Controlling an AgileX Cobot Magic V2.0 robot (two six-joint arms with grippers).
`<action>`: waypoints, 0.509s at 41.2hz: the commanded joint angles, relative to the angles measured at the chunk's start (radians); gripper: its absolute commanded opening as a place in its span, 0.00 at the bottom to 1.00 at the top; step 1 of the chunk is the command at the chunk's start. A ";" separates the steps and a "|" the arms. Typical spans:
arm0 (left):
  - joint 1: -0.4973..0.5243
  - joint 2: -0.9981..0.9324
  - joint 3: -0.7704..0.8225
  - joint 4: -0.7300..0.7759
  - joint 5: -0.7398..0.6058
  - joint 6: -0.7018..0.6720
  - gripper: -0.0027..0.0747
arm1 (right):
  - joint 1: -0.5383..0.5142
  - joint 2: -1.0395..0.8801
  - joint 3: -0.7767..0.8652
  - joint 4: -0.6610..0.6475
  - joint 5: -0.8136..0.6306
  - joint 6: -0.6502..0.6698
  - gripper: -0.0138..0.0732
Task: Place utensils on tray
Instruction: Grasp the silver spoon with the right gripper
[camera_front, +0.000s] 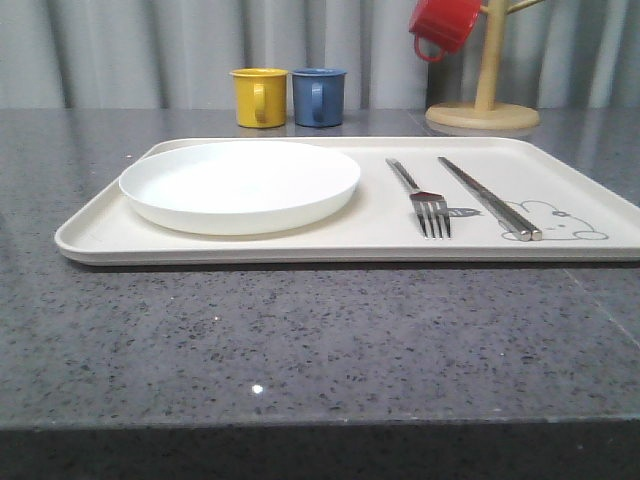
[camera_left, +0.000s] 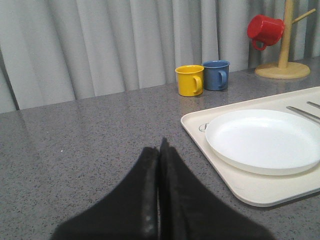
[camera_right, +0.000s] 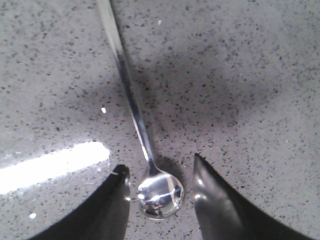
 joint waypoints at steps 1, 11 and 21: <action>0.000 0.011 -0.027 -0.004 -0.083 -0.010 0.01 | -0.009 -0.014 -0.028 0.006 -0.024 -0.024 0.55; 0.000 0.011 -0.027 -0.004 -0.079 -0.010 0.01 | -0.009 0.056 -0.028 0.058 -0.031 -0.048 0.55; 0.000 0.011 -0.027 -0.004 -0.079 -0.010 0.01 | -0.009 0.100 -0.028 0.060 -0.048 -0.048 0.55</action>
